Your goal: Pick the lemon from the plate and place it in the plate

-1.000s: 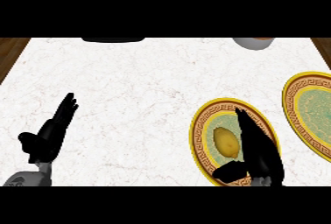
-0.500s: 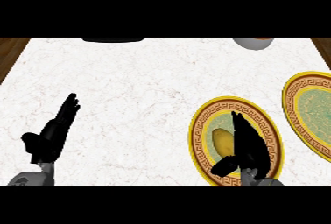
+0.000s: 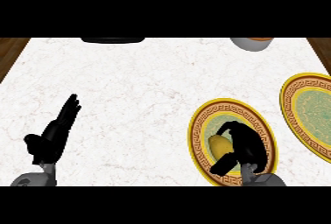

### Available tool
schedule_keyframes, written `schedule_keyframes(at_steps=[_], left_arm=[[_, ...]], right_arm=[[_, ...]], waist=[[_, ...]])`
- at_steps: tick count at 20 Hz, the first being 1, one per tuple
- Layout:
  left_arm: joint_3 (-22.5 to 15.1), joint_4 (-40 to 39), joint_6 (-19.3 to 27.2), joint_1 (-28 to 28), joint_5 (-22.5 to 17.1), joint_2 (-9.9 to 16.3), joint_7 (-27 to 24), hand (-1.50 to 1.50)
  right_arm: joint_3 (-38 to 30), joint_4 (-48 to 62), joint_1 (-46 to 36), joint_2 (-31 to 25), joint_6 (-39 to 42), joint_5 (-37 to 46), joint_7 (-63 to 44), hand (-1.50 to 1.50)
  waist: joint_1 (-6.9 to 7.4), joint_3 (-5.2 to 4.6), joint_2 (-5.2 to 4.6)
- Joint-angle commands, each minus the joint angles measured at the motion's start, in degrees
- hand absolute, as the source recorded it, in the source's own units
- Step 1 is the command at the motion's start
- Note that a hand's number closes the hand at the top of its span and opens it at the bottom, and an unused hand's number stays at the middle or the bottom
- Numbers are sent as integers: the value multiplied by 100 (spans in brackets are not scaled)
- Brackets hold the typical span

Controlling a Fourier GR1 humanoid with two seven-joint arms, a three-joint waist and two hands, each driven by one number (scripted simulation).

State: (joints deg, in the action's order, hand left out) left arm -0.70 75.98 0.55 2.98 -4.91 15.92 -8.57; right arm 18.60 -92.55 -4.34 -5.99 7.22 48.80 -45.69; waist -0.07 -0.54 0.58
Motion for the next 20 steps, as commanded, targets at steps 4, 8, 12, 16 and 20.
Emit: schedule_keyframes(at_steps=[4,8,12,16,20], left_arm=[[112,15,2,103,123,-204,120,0],[208,58,-237,-188,11,39,11,0],[508,117,89,-261,-93,48,161,0],[472,175,54,-605,-75,7,-12,0],[484,389,-62,-715,-107,120,0,0]], right_arm=[[25,-109,-5,-87,161,234,255,150],[-229,-489,757,-896,-724,590,975,150],[-2076,-582,1588,-2064,-1030,-137,1411,150],[-3345,-407,2310,-2687,-1395,-957,2425,150],[-4586,-223,2985,-3206,-1295,-2111,3745,150]], waist=[[1,54,-54],[-74,55,-38],[-690,84,54],[-794,90,98],[-623,79,93]])
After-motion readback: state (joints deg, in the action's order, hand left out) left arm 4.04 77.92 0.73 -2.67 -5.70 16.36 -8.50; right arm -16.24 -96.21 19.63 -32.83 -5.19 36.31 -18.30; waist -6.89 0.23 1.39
